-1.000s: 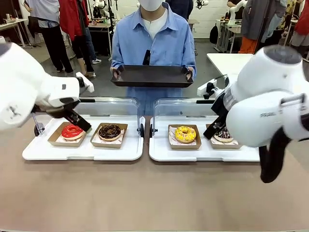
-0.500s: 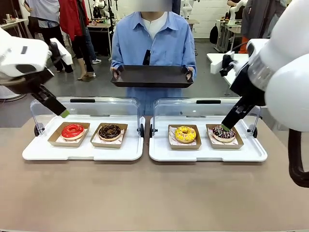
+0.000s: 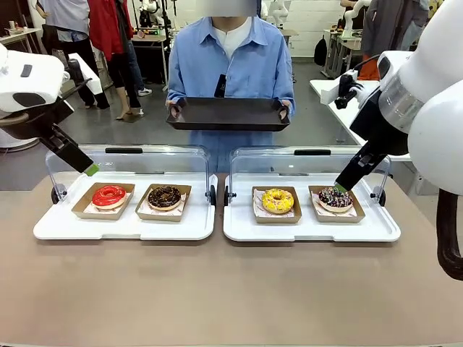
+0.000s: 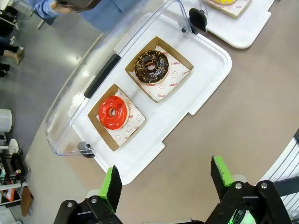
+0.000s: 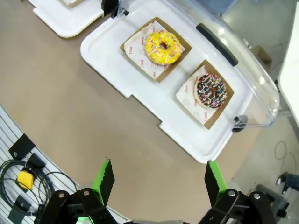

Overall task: Provide the desired donut to the person.
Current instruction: Pick up and lift the Paper togo box containing the Donut pointed at by the person.

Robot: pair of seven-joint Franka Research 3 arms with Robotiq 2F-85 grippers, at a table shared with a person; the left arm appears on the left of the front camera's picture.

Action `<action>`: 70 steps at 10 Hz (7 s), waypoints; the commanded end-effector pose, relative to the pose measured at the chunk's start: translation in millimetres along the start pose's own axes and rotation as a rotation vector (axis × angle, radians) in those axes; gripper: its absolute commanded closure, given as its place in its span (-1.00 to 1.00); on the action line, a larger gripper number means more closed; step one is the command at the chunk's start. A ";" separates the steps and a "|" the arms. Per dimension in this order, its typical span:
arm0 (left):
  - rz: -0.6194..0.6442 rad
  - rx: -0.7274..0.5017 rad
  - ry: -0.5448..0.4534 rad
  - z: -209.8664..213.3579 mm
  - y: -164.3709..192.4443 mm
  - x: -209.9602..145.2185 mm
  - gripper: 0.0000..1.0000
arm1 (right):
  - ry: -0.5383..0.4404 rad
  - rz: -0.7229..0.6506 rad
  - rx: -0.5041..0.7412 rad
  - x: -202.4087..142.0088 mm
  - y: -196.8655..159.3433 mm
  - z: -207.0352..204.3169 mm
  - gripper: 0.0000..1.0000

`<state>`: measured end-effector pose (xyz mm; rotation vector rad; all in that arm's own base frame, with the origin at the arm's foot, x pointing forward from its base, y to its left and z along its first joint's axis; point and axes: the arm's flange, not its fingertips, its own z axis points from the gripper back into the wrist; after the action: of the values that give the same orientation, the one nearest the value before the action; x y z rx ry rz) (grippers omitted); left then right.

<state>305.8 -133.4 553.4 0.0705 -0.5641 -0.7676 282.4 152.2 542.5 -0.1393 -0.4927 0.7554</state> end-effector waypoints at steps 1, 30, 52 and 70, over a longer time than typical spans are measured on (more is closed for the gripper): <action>0.008 0.002 -0.011 -1.9 -0.2 2.4 -1.00 | 0.004 0.006 0.001 1.5 1.1 -3.2 -1.00; -0.263 -0.563 -0.661 -11.5 208.6 -160.6 -1.00 | -0.754 0.033 0.580 -178.5 -205.7 -41.3 -1.00; -0.263 -0.563 -0.661 -11.5 208.6 -160.6 -1.00 | -0.759 0.177 0.692 -173.2 -217.9 -37.2 -1.00; -0.263 -0.563 -0.661 -11.5 208.6 -160.6 -1.00 | 0.218 0.582 0.680 97.5 -47.4 -166.9 -1.00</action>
<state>352.0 123.6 523.7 -0.6565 -0.9424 -1.1895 451.5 194.1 447.2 0.2848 0.0417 1.4225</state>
